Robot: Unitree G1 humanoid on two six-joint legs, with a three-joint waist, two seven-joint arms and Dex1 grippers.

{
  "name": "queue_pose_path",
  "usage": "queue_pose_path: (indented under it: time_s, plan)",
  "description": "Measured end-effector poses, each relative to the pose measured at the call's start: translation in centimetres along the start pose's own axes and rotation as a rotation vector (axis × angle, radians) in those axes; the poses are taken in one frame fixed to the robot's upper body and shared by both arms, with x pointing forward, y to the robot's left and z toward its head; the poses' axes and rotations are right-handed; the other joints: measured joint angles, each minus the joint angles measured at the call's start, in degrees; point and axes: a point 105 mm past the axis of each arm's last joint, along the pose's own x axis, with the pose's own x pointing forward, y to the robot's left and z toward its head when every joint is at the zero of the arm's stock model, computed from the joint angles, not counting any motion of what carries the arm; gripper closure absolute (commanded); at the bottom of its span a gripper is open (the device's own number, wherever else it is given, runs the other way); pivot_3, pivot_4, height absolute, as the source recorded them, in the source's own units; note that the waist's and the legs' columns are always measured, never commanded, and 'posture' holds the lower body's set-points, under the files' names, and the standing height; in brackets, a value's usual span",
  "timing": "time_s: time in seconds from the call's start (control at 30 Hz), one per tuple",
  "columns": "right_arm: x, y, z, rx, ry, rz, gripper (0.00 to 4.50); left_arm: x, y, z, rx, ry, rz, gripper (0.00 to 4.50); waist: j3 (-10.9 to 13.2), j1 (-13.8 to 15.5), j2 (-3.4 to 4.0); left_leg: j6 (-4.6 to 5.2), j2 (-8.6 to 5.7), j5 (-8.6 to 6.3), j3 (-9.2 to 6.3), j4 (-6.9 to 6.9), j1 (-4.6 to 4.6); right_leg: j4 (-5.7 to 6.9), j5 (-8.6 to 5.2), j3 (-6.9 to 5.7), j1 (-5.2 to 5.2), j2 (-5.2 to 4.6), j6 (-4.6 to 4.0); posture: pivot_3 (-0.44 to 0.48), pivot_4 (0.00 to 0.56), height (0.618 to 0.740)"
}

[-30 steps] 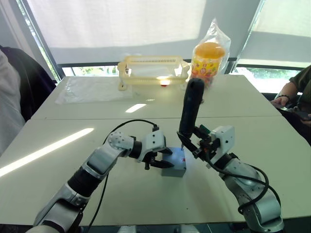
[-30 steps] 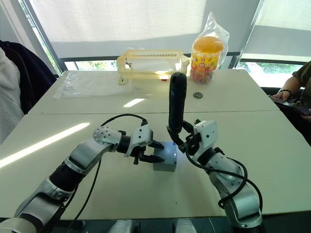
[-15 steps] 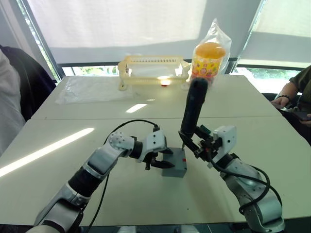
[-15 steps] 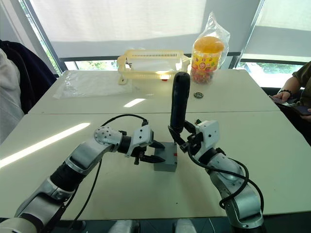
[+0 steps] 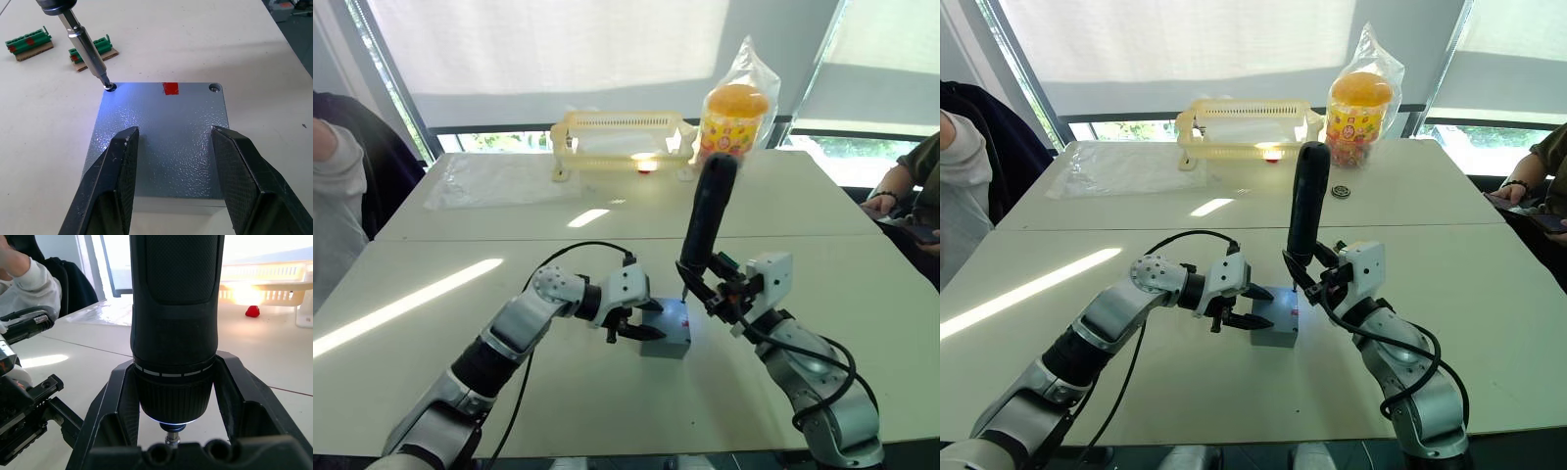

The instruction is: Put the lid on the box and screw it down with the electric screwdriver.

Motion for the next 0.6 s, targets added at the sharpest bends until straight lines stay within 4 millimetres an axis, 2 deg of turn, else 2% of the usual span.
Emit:
queue_pose_path:
  time_s: [0.13, 0.6]
  plan:
    - [-0.09, 0.56, -0.04, -0.026, -0.002, 0.019, 2.77, 0.02, -0.07, -0.04, 0.0, 0.001, -0.005, 2.15, -0.01, 0.0, -0.02, 0.0, 0.0, 0.0, 0.0, -0.05, 0.0, -0.05, 0.0, -0.02, 0.0, 0.0, 0.0, 0.0, 0.15, 0.74]
    - [-0.27, 0.7, -0.33, -0.05, 0.001, 0.014, 2.77, -0.02, -0.09, -0.07, 0.006, 0.006, -0.005, 2.15, -0.2, 0.02, -0.23, -0.02, 0.01, -0.01, -0.04, -0.28, 0.0, -0.22, -0.01, -0.01, -0.08, -0.27, -0.01, 0.0, 0.15, 0.74]
